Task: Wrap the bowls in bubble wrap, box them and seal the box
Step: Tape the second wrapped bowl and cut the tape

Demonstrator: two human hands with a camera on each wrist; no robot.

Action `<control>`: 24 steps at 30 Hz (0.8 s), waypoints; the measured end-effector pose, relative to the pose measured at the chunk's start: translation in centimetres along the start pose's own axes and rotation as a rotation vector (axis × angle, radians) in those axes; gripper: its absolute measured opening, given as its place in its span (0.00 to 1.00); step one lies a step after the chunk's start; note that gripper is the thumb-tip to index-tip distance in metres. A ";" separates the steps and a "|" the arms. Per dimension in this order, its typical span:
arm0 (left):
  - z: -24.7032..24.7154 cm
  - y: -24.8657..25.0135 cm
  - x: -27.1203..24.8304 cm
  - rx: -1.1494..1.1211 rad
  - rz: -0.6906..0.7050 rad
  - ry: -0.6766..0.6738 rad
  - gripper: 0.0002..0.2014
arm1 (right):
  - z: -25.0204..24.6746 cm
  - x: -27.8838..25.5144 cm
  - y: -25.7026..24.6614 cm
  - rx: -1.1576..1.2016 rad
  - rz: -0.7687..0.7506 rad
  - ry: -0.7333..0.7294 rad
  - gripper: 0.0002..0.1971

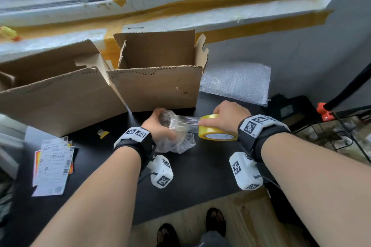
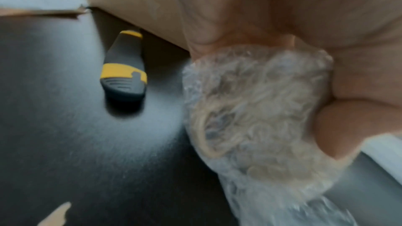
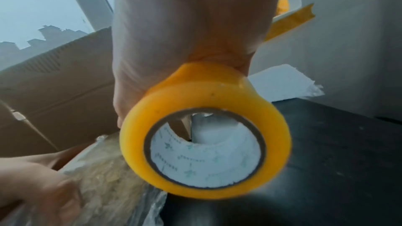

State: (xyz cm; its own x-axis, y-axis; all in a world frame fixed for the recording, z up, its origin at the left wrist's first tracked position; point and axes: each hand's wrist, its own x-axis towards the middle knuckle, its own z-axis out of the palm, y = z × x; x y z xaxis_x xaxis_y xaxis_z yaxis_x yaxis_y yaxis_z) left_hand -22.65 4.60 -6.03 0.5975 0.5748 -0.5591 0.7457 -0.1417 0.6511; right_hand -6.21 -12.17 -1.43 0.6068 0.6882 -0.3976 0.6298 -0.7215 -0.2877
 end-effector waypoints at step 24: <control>-2.6 -2.2 -3.0 -0.850 -0.143 -0.400 0.31 | 2.4 1.6 -2.9 0.177 -0.067 -0.254 0.29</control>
State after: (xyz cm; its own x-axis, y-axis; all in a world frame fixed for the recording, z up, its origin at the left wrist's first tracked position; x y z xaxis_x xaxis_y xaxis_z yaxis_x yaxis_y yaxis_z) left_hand -26.81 5.24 -4.45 0.6913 0.2004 -0.6942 0.4495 0.6329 0.6304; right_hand -8.22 -9.18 -3.29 0.4118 0.7101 -0.5712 0.5568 -0.6922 -0.4592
